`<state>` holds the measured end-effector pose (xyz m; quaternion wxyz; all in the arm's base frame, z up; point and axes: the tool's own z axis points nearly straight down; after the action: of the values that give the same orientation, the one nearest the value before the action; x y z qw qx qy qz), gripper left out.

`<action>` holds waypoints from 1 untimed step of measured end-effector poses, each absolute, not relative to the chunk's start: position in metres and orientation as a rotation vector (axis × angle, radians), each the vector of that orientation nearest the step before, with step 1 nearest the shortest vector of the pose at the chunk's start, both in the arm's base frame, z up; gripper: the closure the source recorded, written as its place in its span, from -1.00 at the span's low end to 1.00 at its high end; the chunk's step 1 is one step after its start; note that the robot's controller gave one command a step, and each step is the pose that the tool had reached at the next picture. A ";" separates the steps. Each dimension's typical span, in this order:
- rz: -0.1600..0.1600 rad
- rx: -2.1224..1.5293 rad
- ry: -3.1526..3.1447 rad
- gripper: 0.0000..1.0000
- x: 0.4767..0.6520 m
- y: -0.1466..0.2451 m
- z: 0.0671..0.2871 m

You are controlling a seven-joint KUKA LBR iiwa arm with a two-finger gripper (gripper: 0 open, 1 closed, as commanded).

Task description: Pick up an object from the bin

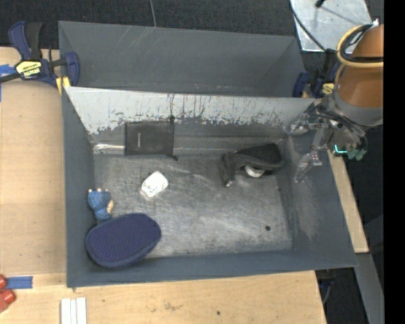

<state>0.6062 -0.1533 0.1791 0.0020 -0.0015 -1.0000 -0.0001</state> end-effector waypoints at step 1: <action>0.003 0.154 -3.145 -1.00 0.626 -0.096 0.089</action>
Offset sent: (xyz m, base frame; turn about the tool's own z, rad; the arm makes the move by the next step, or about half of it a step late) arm 0.0199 0.0646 -0.1031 -0.1041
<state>0.6262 -0.0959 0.0887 -0.0038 0.0488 -0.9988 0.0009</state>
